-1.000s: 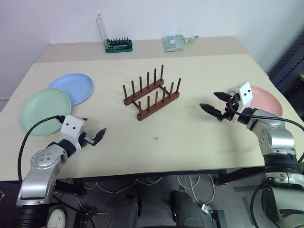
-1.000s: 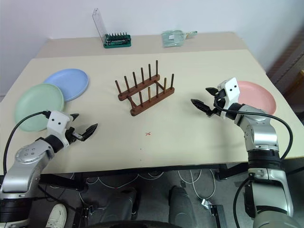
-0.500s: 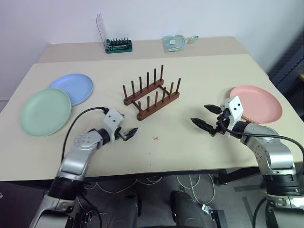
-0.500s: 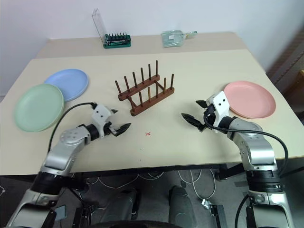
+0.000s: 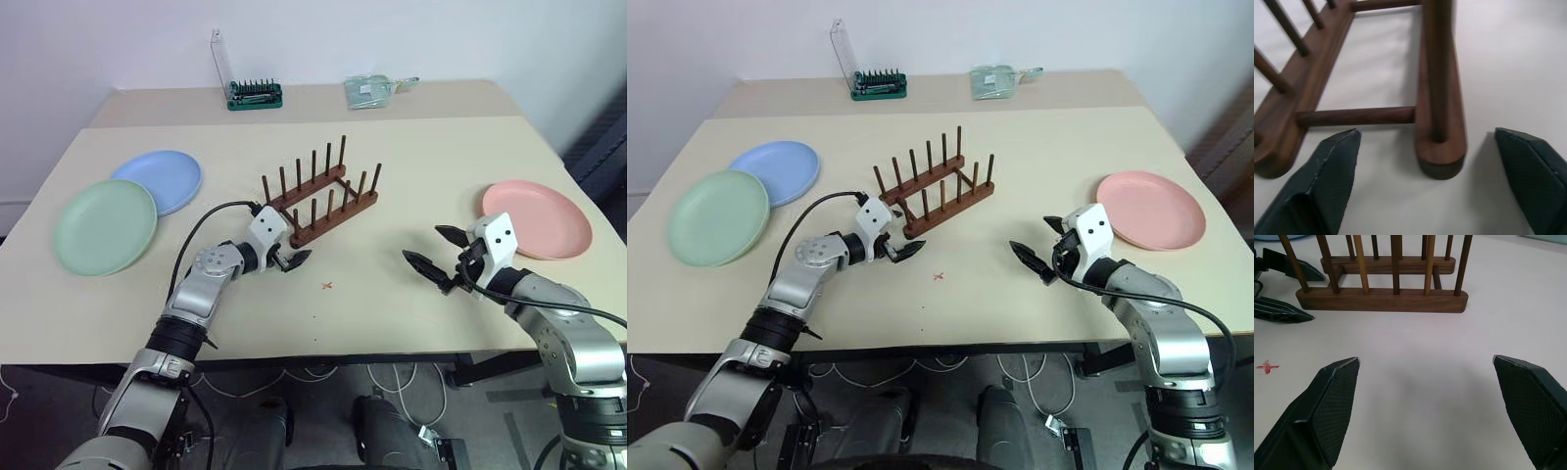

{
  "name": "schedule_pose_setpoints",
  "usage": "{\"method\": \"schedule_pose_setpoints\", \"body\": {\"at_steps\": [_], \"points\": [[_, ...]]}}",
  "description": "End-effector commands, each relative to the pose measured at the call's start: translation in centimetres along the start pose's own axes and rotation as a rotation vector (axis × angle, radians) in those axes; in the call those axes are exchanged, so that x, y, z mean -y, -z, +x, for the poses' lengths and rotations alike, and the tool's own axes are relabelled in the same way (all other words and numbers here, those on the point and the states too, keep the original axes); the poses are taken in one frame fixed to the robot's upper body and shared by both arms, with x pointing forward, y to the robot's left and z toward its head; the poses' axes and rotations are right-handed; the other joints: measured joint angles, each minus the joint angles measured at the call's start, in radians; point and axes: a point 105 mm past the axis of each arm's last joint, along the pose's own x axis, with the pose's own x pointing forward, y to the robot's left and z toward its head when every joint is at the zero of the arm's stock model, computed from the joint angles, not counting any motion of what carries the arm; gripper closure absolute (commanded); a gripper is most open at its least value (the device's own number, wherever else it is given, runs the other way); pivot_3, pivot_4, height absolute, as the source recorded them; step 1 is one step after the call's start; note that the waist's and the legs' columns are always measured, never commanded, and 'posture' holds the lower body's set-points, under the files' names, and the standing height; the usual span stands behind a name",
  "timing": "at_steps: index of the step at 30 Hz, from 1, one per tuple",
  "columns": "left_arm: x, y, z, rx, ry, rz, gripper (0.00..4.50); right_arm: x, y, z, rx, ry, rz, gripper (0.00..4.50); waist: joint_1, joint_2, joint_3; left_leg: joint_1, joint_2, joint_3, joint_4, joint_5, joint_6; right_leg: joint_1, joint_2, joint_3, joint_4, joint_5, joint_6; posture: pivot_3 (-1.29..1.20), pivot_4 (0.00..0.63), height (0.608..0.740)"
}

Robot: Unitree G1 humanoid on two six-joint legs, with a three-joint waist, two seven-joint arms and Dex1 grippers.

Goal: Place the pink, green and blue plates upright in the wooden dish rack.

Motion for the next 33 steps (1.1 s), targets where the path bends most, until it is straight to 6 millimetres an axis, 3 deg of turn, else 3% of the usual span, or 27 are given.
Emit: {"method": "schedule_pose_setpoints", "body": {"at_steps": [1,4,5,11,14,17,21,27,33], "points": [[1.2,1.1,0.4,-0.033,0.051,-0.01,1.85,-0.3,-1.4,-0.4,0.056,0.009,-0.018,0.0,0.002,0.0,0.0,0.0,0.0,0.0,0.0,0.0,0.0,0.0,0.0,0.0,0.0,0.0,0.0,0.0,0.15,0.74],[1.1,1.3,0.0,-0.026,0.05,-0.013,3.42,-0.6,-1.7,-0.2,0.068,0.004,-0.014,0.0,0.002,0.0,0.0,0.001,0.0,0.0,0.0,0.0,0.0,0.001,0.0,0.0,0.0,0.0,0.0,0.0,0.15,0.74],[1.1,1.4,-0.1,-0.029,0.051,-0.01,3.76,-0.7,-1.7,-0.1,0.069,0.003,-0.014,0.0,0.002,0.0,0.0,0.001,0.0,0.0,0.0,0.0,0.0,0.001,0.0,0.0,0.0,0.0,0.0,0.0,0.15,0.74],[1.7,0.4,-1.1,0.019,0.15,0.049,3.76,-1.0,-1.1,-0.5,0.036,-0.027,-0.017,0.0,-0.006,0.0,0.0,0.001,0.0,0.0,-0.001,0.0,0.0,0.001,0.0,0.0,0.0,0.0,0.0,0.0,0.15,0.74],[3.2,-1.6,-1.4,0.092,0.318,0.06,3.76,-0.9,-0.3,-1.1,-0.005,-0.034,-0.031,0.0,-0.006,0.0,0.0,0.001,0.0,0.0,-0.001,0.0,0.0,0.001,0.0,0.0,0.0,0.0,0.0,0.0,0.15,0.74],[4.0,-2.2,-1.7,0.091,0.434,0.117,3.76,-0.8,-0.1,-1.6,-0.006,-0.023,-0.029,0.0,-0.004,0.0,0.0,0.0,0.0,0.0,0.0,0.0,0.001,0.001,0.0,0.0,0.0,0.0,0.0,0.0,0.15,0.74],[4.1,-2.1,-1.3,0.058,0.492,0.182,3.76,-0.7,0.1,-2.0,-0.007,-0.003,-0.029,0.0,-0.002,0.0,0.0,0.0,0.0,0.0,0.0,0.0,0.001,0.001,0.0,0.0,-0.001,-0.001,0.0,0.0,0.15,0.74],[2.4,-1.4,-0.7,0.006,0.46,0.163,3.76,-0.8,0.5,-2.4,-0.013,0.014,-0.028,0.0,-0.013,0.0,0.0,0.001,0.001,0.0,0.0,0.0,0.001,0.0,0.0,0.0,0.0,-0.001,0.001,0.0,0.15,0.74],[1.5,-0.7,-1.3,-0.011,0.415,0.169,0.7,-0.8,0.9,-2.7,-0.027,0.031,-0.029,0.0,-0.022,0.0,0.0,0.001,0.0,-0.001,-0.001,-0.001,0.001,0.0,0.0,0.0,0.0,-0.001,0.001,0.0,0.15,0.74]]}}
